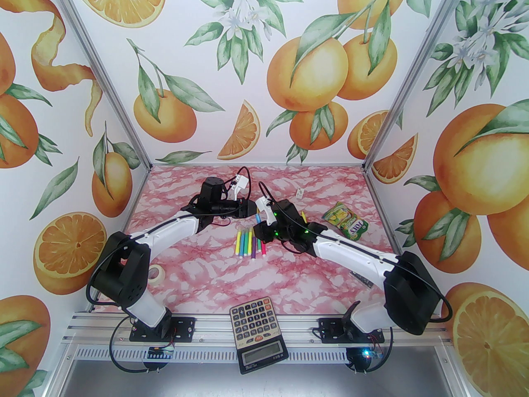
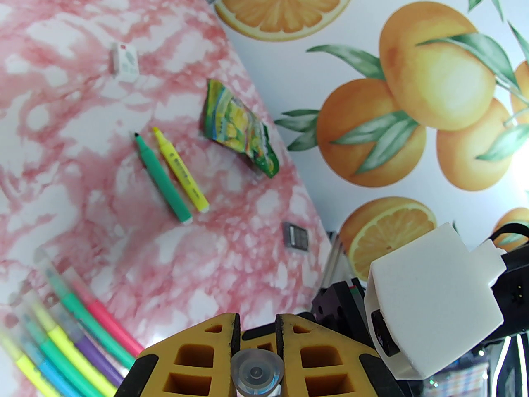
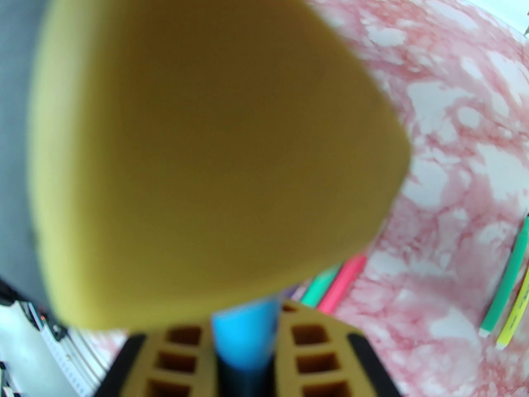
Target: Open the pen caps
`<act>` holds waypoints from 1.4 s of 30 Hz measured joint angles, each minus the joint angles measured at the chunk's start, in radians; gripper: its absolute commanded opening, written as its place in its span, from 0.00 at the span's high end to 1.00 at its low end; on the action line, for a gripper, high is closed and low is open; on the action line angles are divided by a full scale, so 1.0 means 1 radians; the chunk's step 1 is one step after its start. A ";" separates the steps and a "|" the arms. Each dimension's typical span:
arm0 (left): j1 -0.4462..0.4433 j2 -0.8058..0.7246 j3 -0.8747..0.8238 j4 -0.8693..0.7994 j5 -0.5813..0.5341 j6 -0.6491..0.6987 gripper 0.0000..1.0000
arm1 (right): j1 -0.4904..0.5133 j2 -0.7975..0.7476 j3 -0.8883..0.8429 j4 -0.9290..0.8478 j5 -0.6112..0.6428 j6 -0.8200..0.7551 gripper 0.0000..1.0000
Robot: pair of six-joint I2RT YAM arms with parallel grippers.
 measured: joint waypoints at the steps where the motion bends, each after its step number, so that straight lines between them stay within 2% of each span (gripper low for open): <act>1: 0.000 -0.002 0.000 -0.002 0.001 -0.002 1.00 | 0.000 -0.005 -0.005 0.003 0.000 -0.001 0.92; 14: 0.019 -0.032 -0.027 0.021 0.027 -0.084 1.00 | 0.001 -0.068 -0.069 0.079 0.000 -0.056 1.00; 35: 0.060 -0.041 -0.070 0.060 0.086 -0.152 1.00 | 0.003 -0.073 -0.089 0.114 0.013 -0.146 1.00; 42: 0.213 -0.056 -0.073 0.117 -0.032 -0.156 1.00 | 0.003 -0.084 -0.154 -0.022 0.039 -0.150 1.00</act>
